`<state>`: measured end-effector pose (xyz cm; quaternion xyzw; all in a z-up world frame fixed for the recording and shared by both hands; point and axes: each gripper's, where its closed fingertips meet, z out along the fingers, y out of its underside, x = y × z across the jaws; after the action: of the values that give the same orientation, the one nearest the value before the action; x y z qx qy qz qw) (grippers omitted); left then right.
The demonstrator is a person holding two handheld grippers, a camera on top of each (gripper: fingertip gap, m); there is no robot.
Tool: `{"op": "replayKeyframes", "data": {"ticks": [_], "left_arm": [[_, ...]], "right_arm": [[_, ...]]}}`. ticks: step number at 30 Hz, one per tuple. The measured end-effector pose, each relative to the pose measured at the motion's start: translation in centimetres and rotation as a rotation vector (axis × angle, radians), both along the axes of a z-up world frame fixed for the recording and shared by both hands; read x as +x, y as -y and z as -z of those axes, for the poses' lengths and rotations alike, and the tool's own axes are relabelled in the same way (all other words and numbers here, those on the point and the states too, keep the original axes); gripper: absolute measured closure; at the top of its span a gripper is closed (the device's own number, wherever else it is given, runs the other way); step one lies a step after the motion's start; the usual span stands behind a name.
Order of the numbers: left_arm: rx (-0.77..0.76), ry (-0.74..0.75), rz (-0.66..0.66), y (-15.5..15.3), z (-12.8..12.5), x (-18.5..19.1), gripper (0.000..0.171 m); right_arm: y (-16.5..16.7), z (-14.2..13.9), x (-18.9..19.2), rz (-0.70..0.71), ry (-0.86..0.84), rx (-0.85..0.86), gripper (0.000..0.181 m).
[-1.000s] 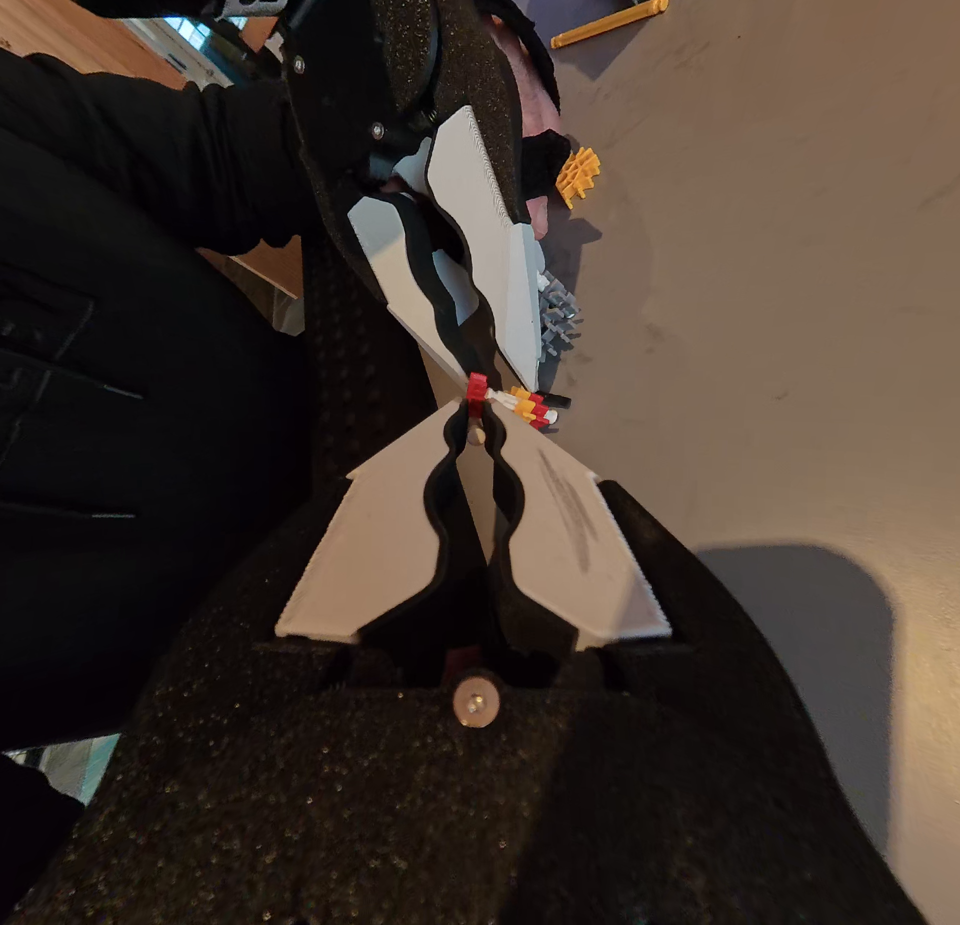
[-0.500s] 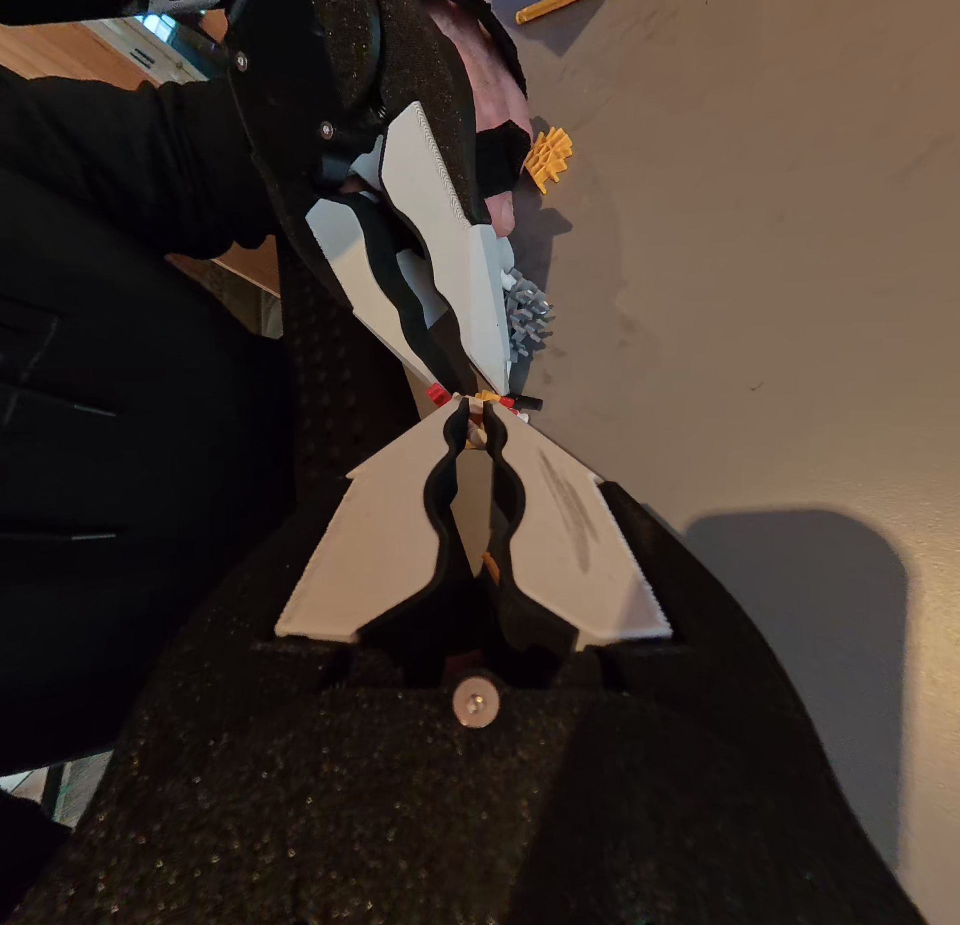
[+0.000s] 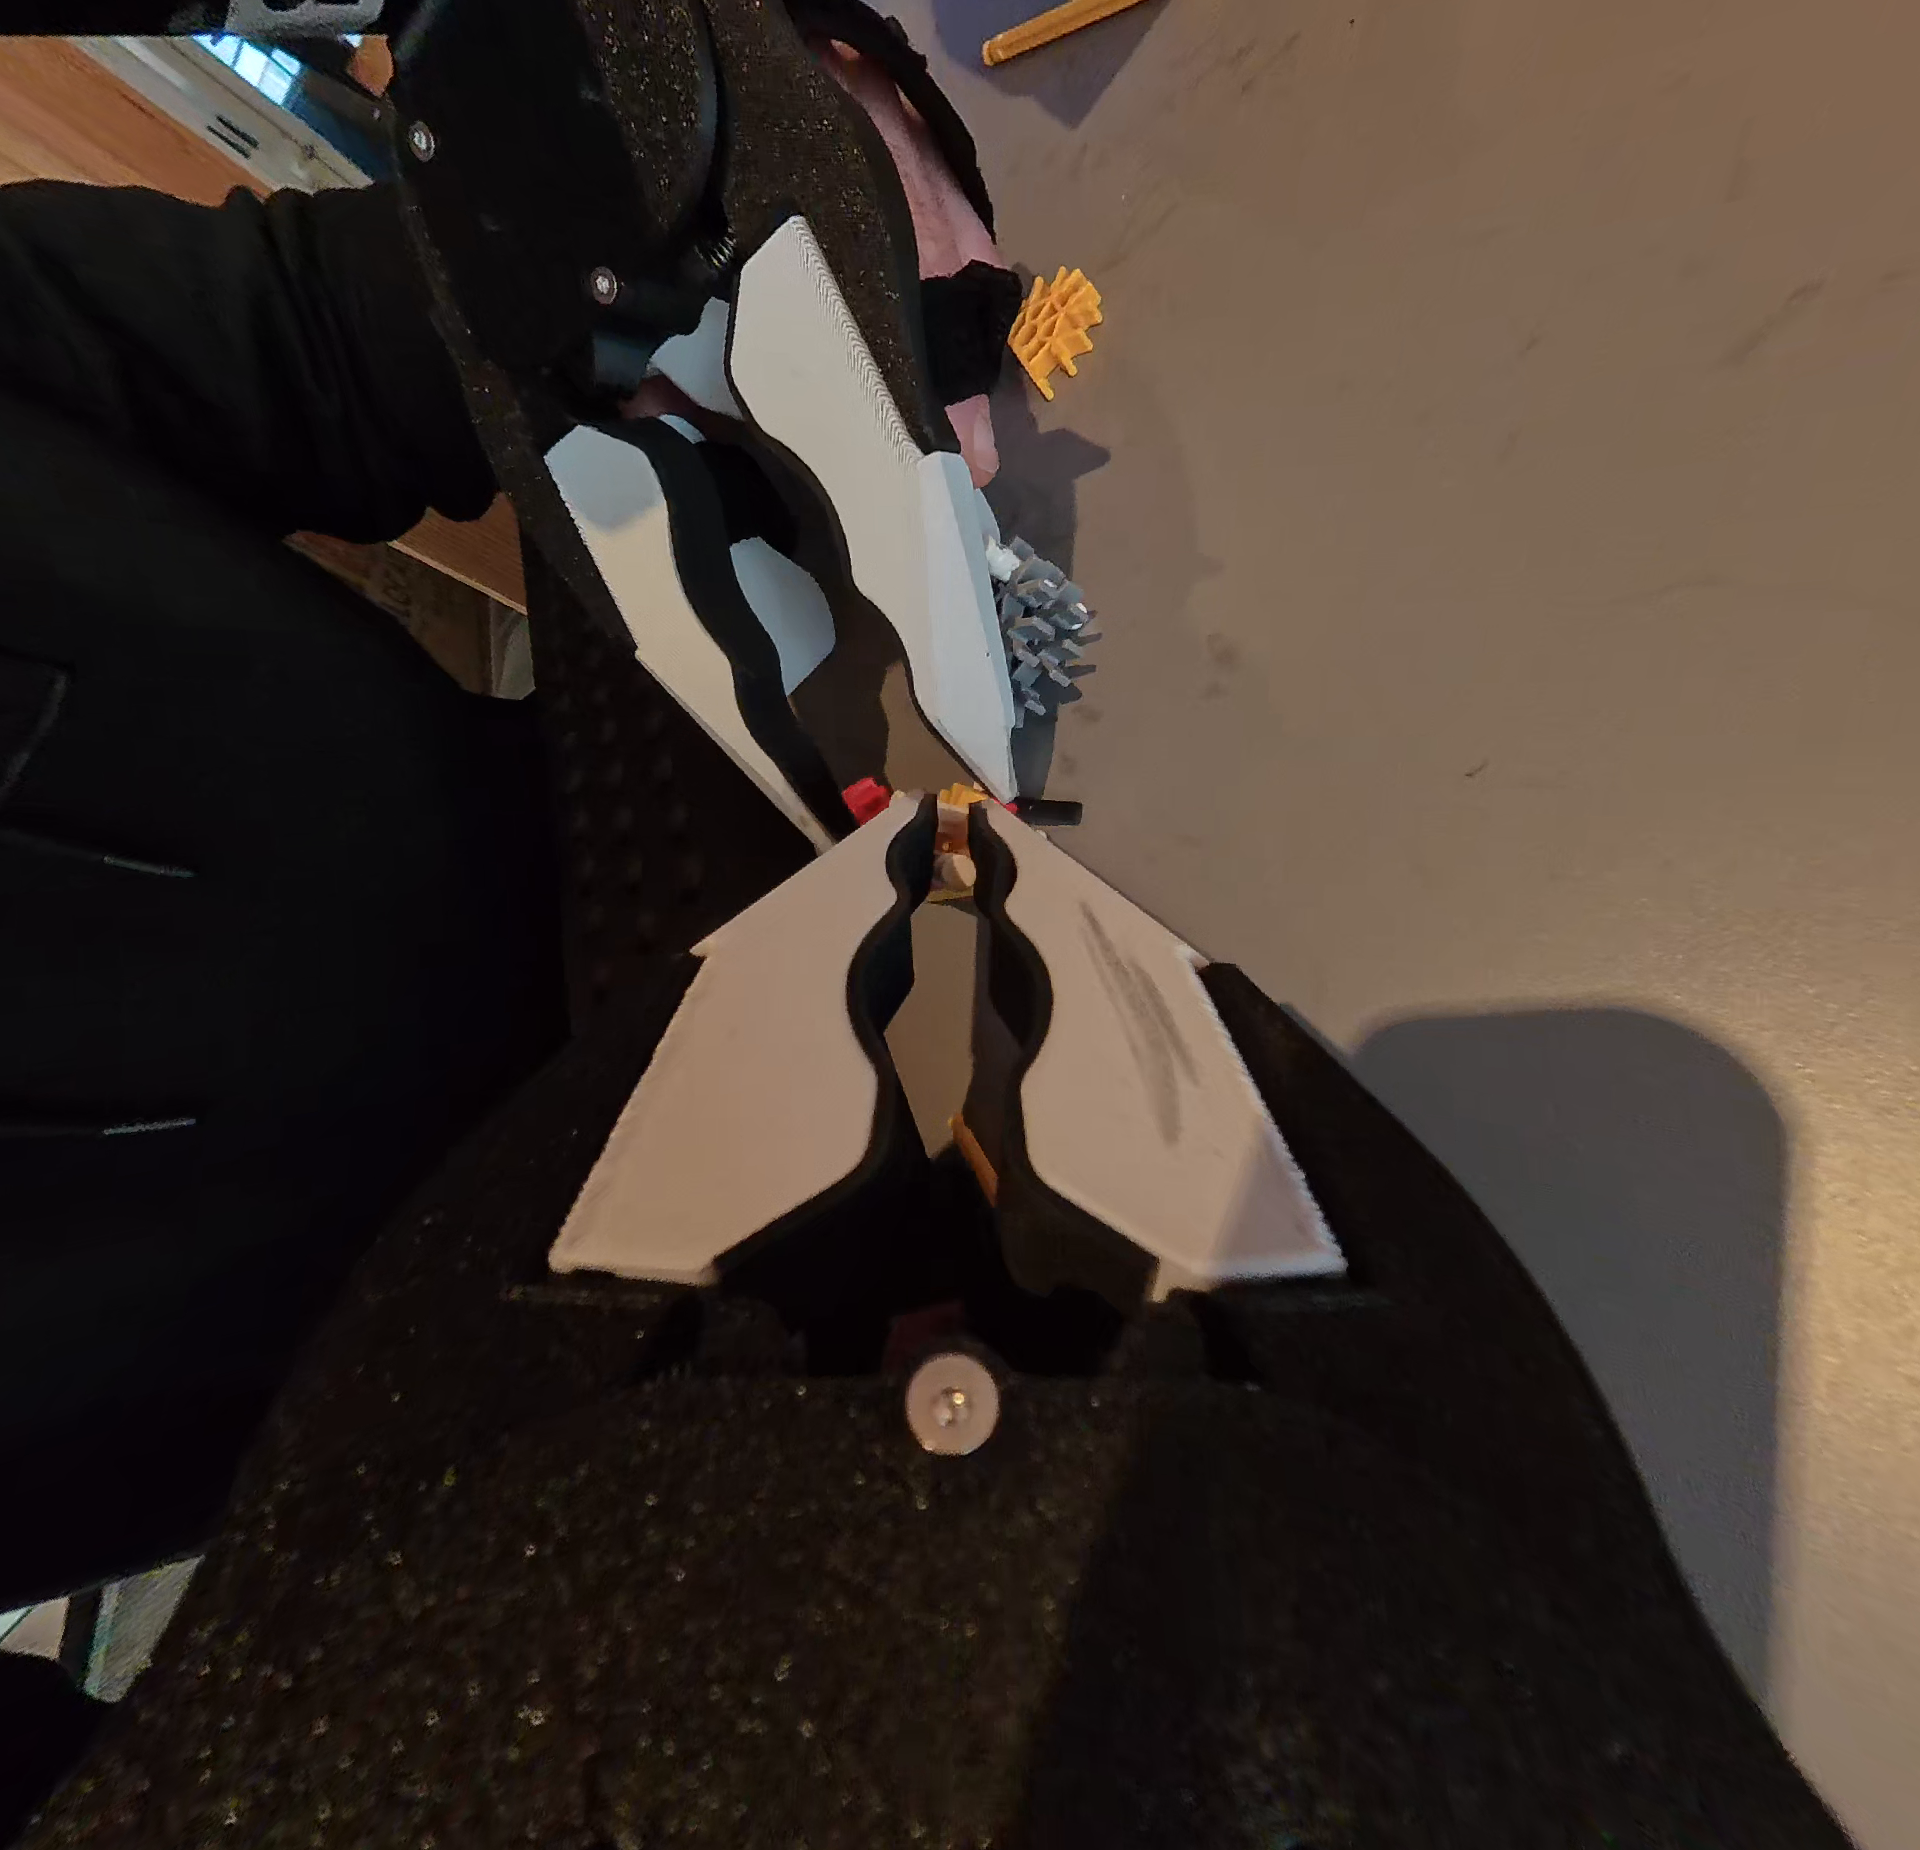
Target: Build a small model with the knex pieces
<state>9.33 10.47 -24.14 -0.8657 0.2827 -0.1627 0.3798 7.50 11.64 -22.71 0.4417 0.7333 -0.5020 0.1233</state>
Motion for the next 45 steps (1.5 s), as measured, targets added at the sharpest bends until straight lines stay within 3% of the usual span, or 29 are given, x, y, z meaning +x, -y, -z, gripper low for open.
{"op": "replayKeyframes", "data": {"ticks": [4, 24, 29, 33, 37, 40, 45], "left_arm": [[0.003, -0.010, -0.021, -0.3, 0.1, -0.2, 0.144], [0.007, -0.007, -0.030, -0.5, 0.1, -0.4, 0.150], [0.005, -0.004, -0.031, -0.6, 0.1, -0.4, 0.150], [0.004, -0.002, -0.031, -0.6, 0.1, -0.4, 0.150], [0.005, -0.003, -0.030, -0.6, 0.1, -0.4, 0.150], [0.005, -0.004, -0.029, -0.6, 0.1, -0.4, 0.150], [0.007, -0.006, -0.035, -0.6, 0.1, -0.5, 0.149]], "right_arm": [[0.1, 0.0, -0.2, 0.006, 0.003, -0.001, 0.177], [-0.2, 0.1, -0.9, 0.063, -0.034, 0.057, 0.175], [-0.3, -0.2, -0.7, 0.096, -0.087, 0.148, 0.153], [-2.4, -1.4, 0.2, 0.217, -0.164, 0.290, 0.145], [-1.5, -0.4, 2.6, 0.264, -0.112, 0.363, 0.148], [0.1, -0.1, 2.4, 0.307, -0.099, 0.288, 0.151], [-0.5, 0.3, 1.6, 0.359, -0.087, 0.248, 0.170]]}}
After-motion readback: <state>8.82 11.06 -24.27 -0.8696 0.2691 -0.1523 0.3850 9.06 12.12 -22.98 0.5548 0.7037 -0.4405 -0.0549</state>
